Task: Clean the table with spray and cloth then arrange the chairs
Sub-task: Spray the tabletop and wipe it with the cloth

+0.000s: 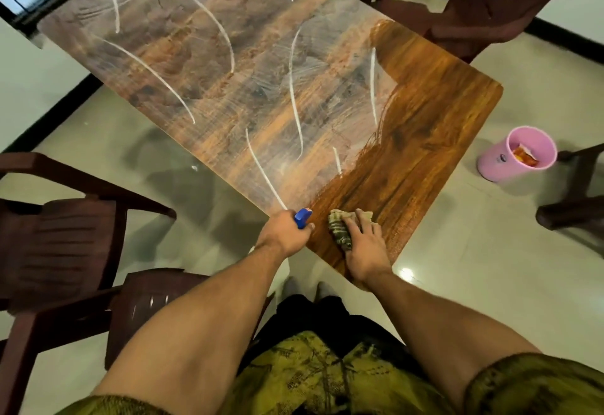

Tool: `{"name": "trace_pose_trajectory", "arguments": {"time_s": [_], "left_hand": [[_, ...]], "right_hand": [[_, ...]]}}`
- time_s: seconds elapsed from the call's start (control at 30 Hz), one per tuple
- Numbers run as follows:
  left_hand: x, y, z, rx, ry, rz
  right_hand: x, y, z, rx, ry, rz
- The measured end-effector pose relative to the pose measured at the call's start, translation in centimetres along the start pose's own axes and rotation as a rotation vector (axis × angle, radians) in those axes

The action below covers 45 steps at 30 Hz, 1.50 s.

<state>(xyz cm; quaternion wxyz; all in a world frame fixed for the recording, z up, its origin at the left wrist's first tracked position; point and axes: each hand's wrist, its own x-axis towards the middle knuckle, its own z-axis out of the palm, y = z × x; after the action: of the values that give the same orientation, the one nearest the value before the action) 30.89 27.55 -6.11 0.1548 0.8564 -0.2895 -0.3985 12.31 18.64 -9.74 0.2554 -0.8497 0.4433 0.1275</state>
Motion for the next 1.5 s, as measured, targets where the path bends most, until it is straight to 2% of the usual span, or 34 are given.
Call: {"name": "trace_pose_trajectory", "arguments": {"time_s": [0.13, 0.17, 0.27, 0.33, 0.4, 0.5, 0.53, 0.57, 0.6, 0.67, 0.7, 0.73, 0.77, 0.8, 0.9, 0.93, 0.97, 1.0, 1.07, 1.13, 1.2, 1.23, 1.27, 1.37, 1.4, 1.43, 1.5], "left_hand": [[0.5, 0.9, -0.9, 0.045, 0.037, -0.013], [0.6, 0.9, -1.3, 0.097, 0.048, -0.027], [1.1, 0.8, -2.9, 0.190, 0.067, -0.084], [1.8, 0.4, -4.2, 0.219, 0.069, -0.111], [3.0, 0.3, -5.8, 0.226, 0.045, -0.109], [5.8, 0.9, -8.1, 0.276, -0.022, -0.062], [7.0, 1.2, -9.1, 0.298, -0.038, -0.045], [8.2, 1.7, -9.8, 0.302, -0.061, -0.030], [9.8, 2.2, -10.4, 0.291, -0.086, 0.001], [12.4, 3.2, -11.5, 0.305, -0.145, 0.068], [14.0, 3.6, -12.1, 0.329, -0.187, 0.109], [15.1, 4.5, -12.6, 0.344, -0.208, 0.149], [16.4, 5.1, -13.3, 0.364, -0.241, 0.190], [17.1, 5.4, -13.7, 0.367, -0.271, 0.222], [19.2, 5.6, -14.7, 0.375, -0.361, 0.287], [19.9, 5.5, -15.0, 0.380, -0.388, 0.320], [20.3, 5.4, -15.0, 0.365, -0.403, 0.329], [20.8, 5.3, -15.2, 0.352, -0.420, 0.345], [21.1, 5.2, -15.4, 0.323, -0.438, 0.344], [21.4, 5.0, -15.4, 0.361, -0.478, 0.384], [21.4, 5.1, -15.6, 0.404, -0.509, 0.436], [21.4, 5.2, -15.8, 0.405, -0.523, 0.449], [21.6, 5.4, -16.0, 0.403, -0.535, 0.457], [22.3, 6.6, -16.2, 0.386, -0.536, 0.479], [22.4, 7.0, -16.3, 0.377, -0.527, 0.481], [22.7, 7.6, -16.3, 0.367, -0.518, 0.482], [22.9, 8.6, -16.2, 0.356, -0.505, 0.482]], "right_hand": [[1.6, -1.9, -0.6, 0.019, 0.056, 0.094], [2.1, -2.7, -0.3, -0.035, 0.004, 0.015], [3.2, -5.1, 1.0, -0.255, -0.196, -0.534], [4.4, -5.4, 0.7, -0.361, -0.282, -0.718], [6.4, -5.3, -0.3, -0.365, -0.267, -0.643], [9.1, -5.9, -2.2, -0.175, -0.072, -0.151], [9.9, -6.7, -2.2, -0.147, -0.091, -0.086], [10.0, -7.3, -1.3, -0.203, -0.118, -0.159], [9.8, -7.6, -0.1, -0.262, -0.125, -0.335], [9.5, -7.9, 1.4, -0.397, -0.271, -0.821], [10.1, -7.5, 1.3, -0.382, -0.302, -0.959], [10.9, -7.2, 0.5, -0.351, -0.289, -0.981], [11.8, -7.1, -0.1, -0.313, -0.243, -0.889], [12.0, -7.2, -0.5, -0.259, -0.200, -0.690], [12.1, -9.3, -1.1, 0.028, 0.097, 0.149], [12.0, -11.5, -0.7, 0.108, 0.141, 0.339], [12.0, -13.5, -0.2, 0.134, 0.144, 0.403], [11.7, -15.8, 0.9, 0.130, 0.150, 0.377], [10.7, -18.8, 3.5, 0.058, 0.124, 0.085], [9.8, -19.1, 4.6, -0.035, 0.018, -0.182], [10.0, -17.3, 3.7, -0.086, -0.037, -0.267], [10.3, -16.7, 2.7, -0.080, -0.073, -0.178], [10.8, -16.4, 2.0, -0.041, -0.050, 0.019], [13.2, -17.2, 0.2, 0.326, 0.233, 0.857], [14.2, -17.8, -0.3, 0.407, 0.267, 0.994], [15.3, -18.5, -0.7, 0.440, 0.264, 1.025], [16.2, -19.6, -0.9, 0.392, 0.221, 0.867]]}}
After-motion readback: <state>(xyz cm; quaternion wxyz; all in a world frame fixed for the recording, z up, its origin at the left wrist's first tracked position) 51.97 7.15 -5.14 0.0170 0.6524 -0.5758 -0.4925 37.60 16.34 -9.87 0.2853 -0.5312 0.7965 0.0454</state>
